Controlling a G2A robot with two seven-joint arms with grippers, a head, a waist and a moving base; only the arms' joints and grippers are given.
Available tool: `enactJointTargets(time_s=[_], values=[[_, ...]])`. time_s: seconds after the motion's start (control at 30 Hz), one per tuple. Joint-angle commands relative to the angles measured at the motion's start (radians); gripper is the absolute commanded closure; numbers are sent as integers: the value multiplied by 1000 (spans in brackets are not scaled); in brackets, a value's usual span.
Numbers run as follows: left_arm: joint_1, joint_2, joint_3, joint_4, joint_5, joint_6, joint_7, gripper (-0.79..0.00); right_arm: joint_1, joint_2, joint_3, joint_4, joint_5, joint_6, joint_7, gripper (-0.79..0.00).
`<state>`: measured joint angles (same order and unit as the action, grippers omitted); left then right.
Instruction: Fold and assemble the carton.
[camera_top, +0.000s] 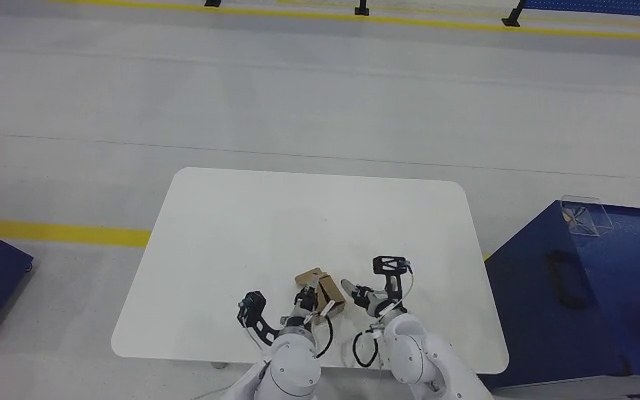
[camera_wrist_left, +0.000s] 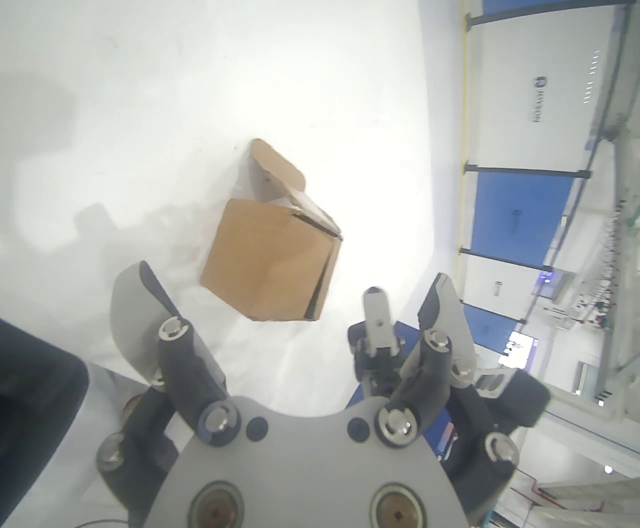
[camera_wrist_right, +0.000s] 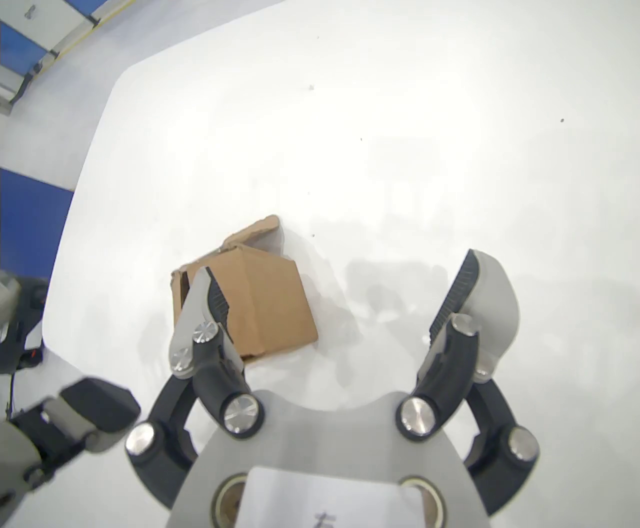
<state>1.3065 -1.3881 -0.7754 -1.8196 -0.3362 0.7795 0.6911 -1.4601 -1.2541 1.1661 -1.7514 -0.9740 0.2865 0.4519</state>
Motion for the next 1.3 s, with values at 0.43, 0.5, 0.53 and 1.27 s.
enactJointTargets(time_s=[0.43, 0.5, 0.53, 1.27], values=[[20, -18, -23, 28, 6, -74, 63, -785, -40, 4, -42, 60, -133, -74, 42, -785], [20, -18, -23, 28, 6, -74, 63, -785, -10, -7, -61, 97, -130, -9, 7, -785], [20, -18, -23, 28, 6, -74, 63, -785, 6, -13, -70, 115, -125, 28, -10, -785], [20, -18, -23, 28, 6, -74, 63, -785, 329, -127, -174, 431, 134, 211, -164, -785]])
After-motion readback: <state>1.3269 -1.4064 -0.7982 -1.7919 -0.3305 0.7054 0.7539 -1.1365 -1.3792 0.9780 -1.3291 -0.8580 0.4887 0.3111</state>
